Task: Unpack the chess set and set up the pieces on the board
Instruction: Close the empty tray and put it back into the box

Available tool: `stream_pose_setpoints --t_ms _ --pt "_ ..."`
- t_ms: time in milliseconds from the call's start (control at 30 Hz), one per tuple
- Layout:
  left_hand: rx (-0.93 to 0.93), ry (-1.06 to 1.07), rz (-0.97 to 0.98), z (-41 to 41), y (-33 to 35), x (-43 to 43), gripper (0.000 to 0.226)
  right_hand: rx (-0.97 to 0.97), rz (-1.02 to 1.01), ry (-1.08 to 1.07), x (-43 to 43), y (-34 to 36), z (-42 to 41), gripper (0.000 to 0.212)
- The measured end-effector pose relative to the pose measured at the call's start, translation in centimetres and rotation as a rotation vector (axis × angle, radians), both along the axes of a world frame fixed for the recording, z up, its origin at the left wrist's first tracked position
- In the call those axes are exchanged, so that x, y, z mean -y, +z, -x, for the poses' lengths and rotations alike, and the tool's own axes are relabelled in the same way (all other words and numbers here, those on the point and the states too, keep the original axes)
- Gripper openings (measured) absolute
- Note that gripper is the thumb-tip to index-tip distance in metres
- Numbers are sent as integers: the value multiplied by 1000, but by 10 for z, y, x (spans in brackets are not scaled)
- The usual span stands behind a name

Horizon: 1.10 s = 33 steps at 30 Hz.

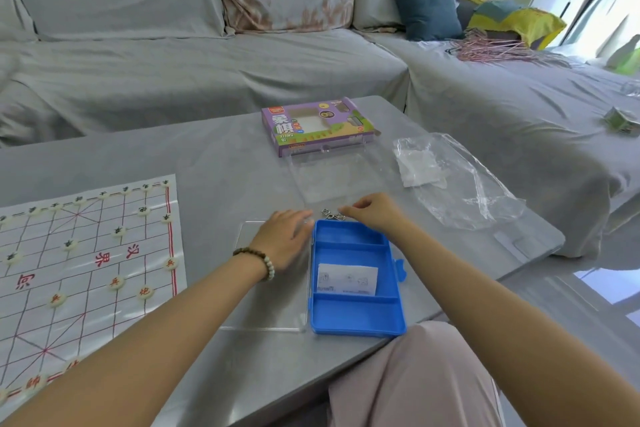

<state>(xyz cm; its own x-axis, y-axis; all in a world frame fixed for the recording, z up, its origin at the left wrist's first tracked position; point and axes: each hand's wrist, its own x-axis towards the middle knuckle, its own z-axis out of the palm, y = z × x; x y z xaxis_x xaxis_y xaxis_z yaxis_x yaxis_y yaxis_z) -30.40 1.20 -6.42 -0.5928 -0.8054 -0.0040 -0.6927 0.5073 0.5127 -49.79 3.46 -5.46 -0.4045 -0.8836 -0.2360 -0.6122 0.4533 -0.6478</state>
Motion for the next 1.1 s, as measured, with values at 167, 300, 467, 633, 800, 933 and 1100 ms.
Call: stream_pose_setpoints --t_ms 167,300,467,633,800,933,1100 --pt "76 32 45 21 -10 16 41 95 -71 -85 19 -10 -2 39" --pt "-69 78 -21 26 -11 23 38 300 76 -49 13 4 0 16" --pt "-227 30 -77 27 5 20 40 470 223 103 -13 44 8 9" --pt "-149 -54 -184 25 3 13 43 443 150 127 -33 32 11 11" --pt "-139 -59 -147 20 -3 8 43 193 95 156 -41 12 24 11" --pt "-115 -16 -65 2 -2 7 42 94 212 141 -49 13 31 6" --pt "118 71 52 -34 -11 14 43 25 156 242 -66 8 20 20"
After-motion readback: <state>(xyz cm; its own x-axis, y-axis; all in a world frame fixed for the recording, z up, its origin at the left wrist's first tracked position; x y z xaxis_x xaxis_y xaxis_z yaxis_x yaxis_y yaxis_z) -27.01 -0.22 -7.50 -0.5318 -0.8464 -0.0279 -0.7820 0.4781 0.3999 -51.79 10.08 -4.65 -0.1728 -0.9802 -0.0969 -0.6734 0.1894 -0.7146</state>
